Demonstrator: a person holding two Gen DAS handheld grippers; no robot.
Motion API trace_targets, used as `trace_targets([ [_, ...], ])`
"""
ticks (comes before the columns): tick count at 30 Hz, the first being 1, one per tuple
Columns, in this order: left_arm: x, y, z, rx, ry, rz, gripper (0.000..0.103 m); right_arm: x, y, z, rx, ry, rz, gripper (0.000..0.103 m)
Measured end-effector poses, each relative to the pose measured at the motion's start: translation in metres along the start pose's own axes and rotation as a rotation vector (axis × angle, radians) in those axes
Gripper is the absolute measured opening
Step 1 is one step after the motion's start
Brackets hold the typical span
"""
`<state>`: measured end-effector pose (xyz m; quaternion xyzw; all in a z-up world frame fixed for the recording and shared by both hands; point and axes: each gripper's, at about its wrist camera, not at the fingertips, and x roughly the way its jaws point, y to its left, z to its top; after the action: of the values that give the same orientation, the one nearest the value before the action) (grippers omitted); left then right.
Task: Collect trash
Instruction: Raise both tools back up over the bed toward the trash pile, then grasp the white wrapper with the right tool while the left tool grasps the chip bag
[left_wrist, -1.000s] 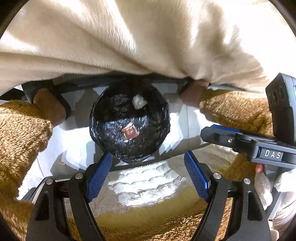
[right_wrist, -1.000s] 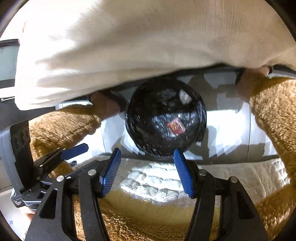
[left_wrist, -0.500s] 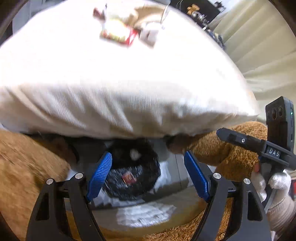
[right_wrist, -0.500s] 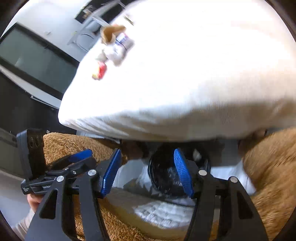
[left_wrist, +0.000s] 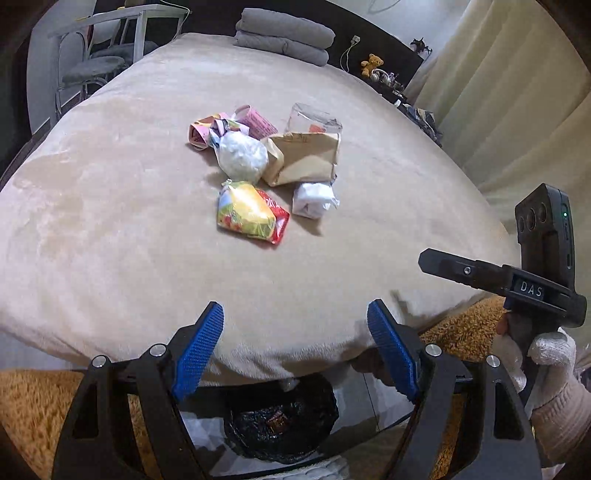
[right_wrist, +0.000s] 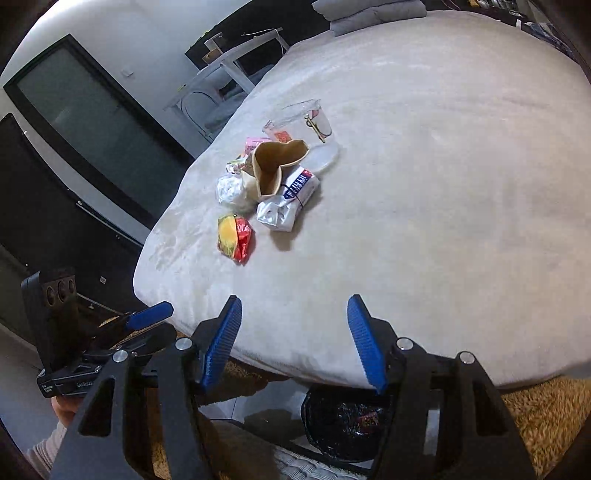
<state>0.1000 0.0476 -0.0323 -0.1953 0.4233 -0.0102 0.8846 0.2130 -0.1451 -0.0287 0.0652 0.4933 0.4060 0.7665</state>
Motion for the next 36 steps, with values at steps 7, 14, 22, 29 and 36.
trace_targets([
  [7, 0.006, 0.026, 0.021, -0.026, -0.027, 0.006, 0.079, 0.044, 0.007, 0.034, -0.019, 0.026, 0.022, 0.060],
  [14, 0.008, 0.040, 0.037, -0.042, -0.048, 0.006, 0.079, 0.079, 0.012, 0.058, -0.033, 0.060, 0.017, 0.065],
  [22, 0.013, 0.052, 0.033, -0.090, -0.042, -0.010, 0.079, 0.103, 0.015, 0.072, -0.042, 0.079, -0.026, 0.062],
  [29, 0.014, 0.053, 0.029, -0.088, -0.036, 0.002, 0.079, 0.103, 0.015, 0.069, -0.070, 0.078, -0.068, 0.038],
  [36, 0.021, 0.048, 0.029, -0.059, -0.015, 0.036, 0.079, 0.086, 0.017, 0.061, -0.119, 0.050, -0.097, 0.037],
])
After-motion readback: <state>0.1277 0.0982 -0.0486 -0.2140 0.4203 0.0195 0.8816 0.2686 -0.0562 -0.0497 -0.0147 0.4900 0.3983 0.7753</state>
